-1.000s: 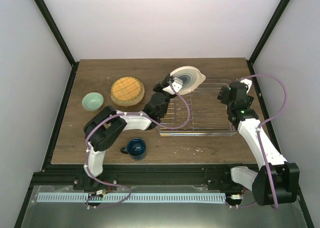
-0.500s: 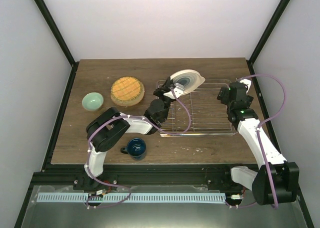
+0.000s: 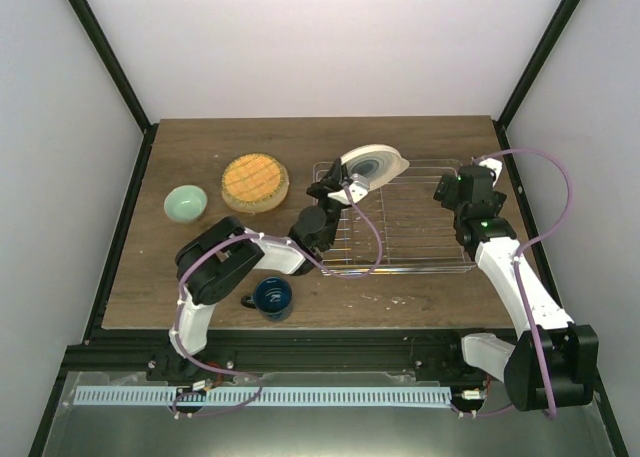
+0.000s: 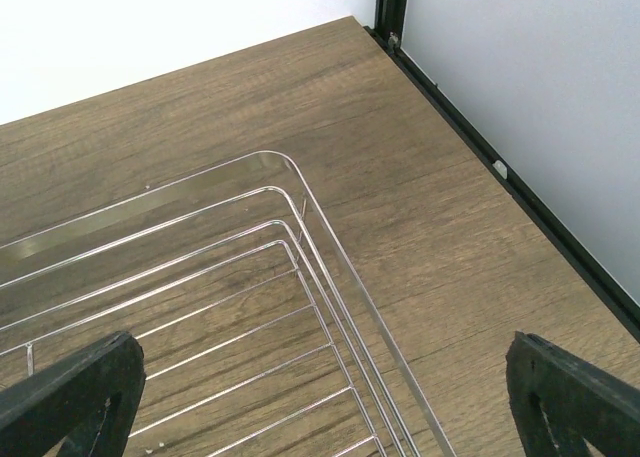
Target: Load the mixed dishes into the dish rack
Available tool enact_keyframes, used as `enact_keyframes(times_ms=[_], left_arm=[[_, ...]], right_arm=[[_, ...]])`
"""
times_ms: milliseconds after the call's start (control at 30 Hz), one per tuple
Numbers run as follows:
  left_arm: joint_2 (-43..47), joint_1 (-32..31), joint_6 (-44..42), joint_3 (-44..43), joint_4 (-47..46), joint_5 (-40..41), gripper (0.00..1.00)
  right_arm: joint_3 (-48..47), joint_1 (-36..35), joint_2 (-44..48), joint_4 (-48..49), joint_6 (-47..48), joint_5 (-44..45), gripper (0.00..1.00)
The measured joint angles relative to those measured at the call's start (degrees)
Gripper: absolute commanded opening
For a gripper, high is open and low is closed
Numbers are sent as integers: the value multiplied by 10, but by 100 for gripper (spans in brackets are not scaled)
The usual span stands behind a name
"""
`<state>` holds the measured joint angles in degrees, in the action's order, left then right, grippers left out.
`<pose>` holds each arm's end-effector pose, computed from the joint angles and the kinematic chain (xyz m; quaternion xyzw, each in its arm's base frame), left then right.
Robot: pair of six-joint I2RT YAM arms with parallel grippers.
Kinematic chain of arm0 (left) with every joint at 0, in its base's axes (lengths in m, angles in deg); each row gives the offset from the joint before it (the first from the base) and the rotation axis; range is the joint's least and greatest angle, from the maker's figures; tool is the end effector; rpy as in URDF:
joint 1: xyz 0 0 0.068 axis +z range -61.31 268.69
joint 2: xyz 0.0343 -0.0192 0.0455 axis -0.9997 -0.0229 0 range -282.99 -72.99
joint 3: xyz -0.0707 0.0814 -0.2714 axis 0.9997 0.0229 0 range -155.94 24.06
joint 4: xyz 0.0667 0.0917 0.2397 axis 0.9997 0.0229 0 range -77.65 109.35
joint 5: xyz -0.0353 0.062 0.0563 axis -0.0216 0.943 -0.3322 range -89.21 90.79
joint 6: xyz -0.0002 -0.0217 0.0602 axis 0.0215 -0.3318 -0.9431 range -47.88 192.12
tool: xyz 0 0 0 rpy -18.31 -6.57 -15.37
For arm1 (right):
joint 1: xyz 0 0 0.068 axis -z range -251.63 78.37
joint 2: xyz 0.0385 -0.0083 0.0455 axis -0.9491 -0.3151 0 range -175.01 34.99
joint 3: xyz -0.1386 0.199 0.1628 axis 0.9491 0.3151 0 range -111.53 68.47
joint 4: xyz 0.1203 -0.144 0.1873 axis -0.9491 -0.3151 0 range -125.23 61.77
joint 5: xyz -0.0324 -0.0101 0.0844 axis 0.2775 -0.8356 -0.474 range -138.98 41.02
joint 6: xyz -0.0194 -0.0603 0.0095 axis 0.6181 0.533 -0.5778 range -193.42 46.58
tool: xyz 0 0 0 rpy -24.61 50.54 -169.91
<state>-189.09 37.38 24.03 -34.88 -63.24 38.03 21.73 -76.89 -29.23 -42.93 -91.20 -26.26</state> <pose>0.2971 -0.3230 0.2277 0.2551 0.5559 0.1650 0.7737 0.2541 0.0041 0.2877 0.1883 0.8427 -0.0744 0.4988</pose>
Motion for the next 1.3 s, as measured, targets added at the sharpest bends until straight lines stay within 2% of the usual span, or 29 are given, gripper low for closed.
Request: enact_keyframes(times_ms=[1067, 1133, 1300], left_arm=[[-17, -15, -31, 28, -42, -34, 0], [-29, -15, -31, 28, -46, -34, 8], [-44, -17, -32, 24, -49, -34, 14]], right_arm=[[0, 0, -18, 2, 2, -2, 100], [0, 0, -18, 2, 2, -2, 100], [0, 0, -18, 2, 2, -4, 100]])
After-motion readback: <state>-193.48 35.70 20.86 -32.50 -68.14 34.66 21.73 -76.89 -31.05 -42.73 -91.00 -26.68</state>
